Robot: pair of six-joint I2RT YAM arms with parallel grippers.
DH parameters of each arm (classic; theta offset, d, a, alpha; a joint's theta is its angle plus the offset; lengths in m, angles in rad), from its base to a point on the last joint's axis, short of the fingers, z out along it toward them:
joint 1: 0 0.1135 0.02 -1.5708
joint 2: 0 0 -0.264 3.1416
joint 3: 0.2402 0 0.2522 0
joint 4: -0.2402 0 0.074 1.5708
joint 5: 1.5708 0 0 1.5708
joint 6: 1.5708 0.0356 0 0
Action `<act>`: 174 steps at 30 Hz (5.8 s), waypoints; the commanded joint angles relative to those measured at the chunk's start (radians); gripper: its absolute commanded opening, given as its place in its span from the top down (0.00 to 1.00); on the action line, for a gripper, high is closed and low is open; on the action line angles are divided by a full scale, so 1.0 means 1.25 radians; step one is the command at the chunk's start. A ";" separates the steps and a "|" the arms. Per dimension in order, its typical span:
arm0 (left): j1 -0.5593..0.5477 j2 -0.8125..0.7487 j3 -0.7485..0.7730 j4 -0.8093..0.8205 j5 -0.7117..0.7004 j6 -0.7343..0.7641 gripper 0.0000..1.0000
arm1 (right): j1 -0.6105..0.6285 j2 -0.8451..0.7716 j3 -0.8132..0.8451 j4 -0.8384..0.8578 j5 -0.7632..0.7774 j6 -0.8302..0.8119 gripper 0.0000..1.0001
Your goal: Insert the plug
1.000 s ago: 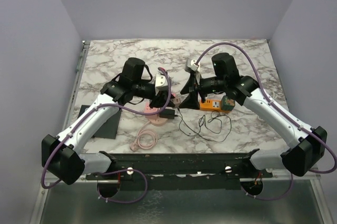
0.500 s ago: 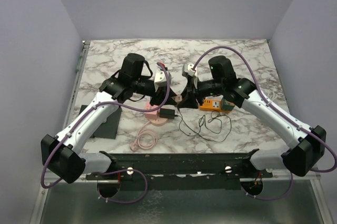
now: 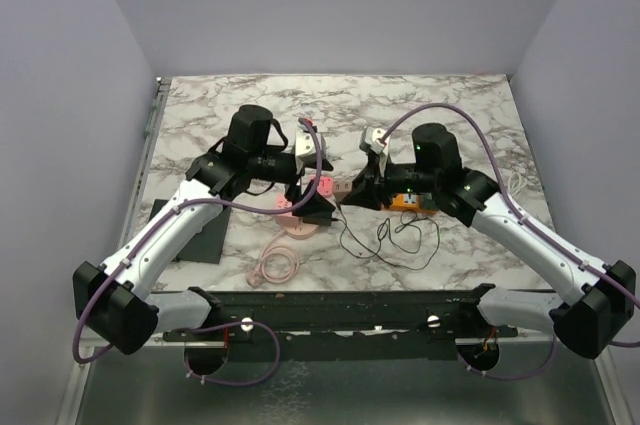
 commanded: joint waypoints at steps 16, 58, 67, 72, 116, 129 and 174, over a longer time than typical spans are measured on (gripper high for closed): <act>0.001 -0.064 -0.058 0.161 0.081 -0.174 0.49 | 0.002 -0.110 -0.153 0.438 0.022 0.239 0.99; -0.016 0.047 -0.011 -0.012 -0.038 0.098 1.00 | 0.009 0.146 0.319 -0.406 0.028 -0.204 0.33; -0.026 0.059 0.009 -0.024 -0.004 0.102 1.00 | 0.034 0.147 0.247 -0.289 0.096 -0.213 0.45; -0.028 0.045 0.005 -0.024 0.009 0.101 1.00 | 0.037 0.147 0.232 -0.262 0.082 -0.212 0.64; -0.033 0.028 -0.108 0.058 -0.165 0.177 0.01 | -0.210 0.164 0.122 -0.397 0.237 -0.432 0.99; -0.050 0.188 -0.092 0.282 -0.174 0.084 0.06 | -0.299 0.207 0.117 -0.331 0.161 -0.477 0.99; -0.174 0.848 0.505 -0.155 -0.174 0.545 0.57 | -0.337 -0.047 -0.105 0.114 0.479 -0.038 0.99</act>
